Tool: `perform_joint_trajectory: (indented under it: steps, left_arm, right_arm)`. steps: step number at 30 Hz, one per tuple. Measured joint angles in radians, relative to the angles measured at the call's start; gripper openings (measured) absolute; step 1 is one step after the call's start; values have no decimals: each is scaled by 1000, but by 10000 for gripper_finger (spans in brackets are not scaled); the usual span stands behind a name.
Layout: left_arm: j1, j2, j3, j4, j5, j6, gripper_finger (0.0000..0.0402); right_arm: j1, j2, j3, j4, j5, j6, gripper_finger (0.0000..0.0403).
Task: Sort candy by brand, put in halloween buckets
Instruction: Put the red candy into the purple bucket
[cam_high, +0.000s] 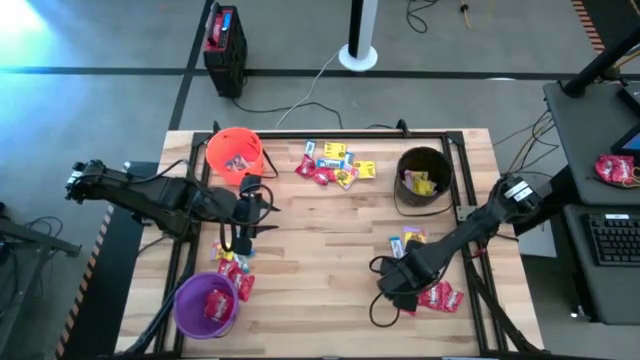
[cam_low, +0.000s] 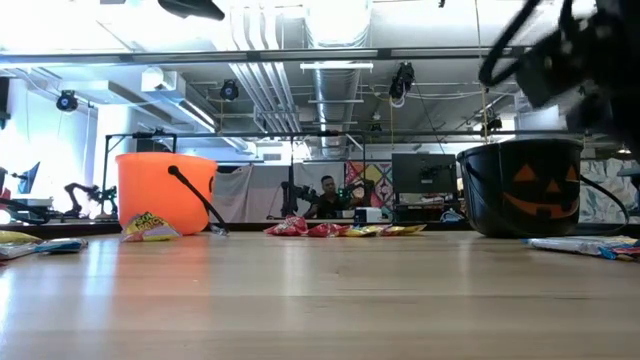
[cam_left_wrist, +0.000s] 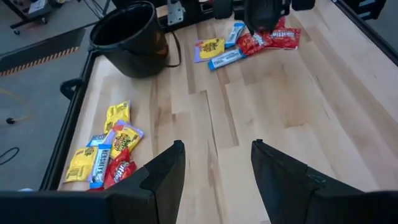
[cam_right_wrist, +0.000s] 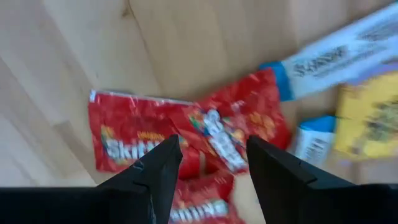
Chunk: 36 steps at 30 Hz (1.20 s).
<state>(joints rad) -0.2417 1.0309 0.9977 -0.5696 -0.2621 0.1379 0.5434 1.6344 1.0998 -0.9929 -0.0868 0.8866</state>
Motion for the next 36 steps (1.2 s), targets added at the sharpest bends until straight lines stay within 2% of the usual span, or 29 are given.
perform_joint_trajectory:
  steps: [5,10,13,18,24,27,31,33,36]
  left_arm:
    - [0,0,0,-1,1,0,168]
    - [0,0,-5,3,1,7,168]
    - [0,1,-6,7,1,7,168]
    - [0,1,-8,16,1,7,168]
    - [0,1,-48,71,2,11,168]
    - [0,-1,-87,123,9,11,168]
    - [-1,13,-121,210,15,-11,168]
    - [0,22,-146,258,47,0,168]
    - [-1,38,-185,363,109,29,168]
  right_arm:
    - [-4,-2,-115,62,-15,72,166]
    - [-3,-16,-175,107,-26,98,138]
    - [-3,-19,-176,111,-23,73,104]
    - [-3,-38,-175,124,-15,33,23]
    - [-4,-116,-168,102,-11,39,10]
    - [-14,-178,-131,107,54,53,9]
    - [-68,-253,-71,252,226,-64,9]
    - [-106,-275,-53,397,311,-196,9]
    - [-165,-292,-44,660,339,-461,9]
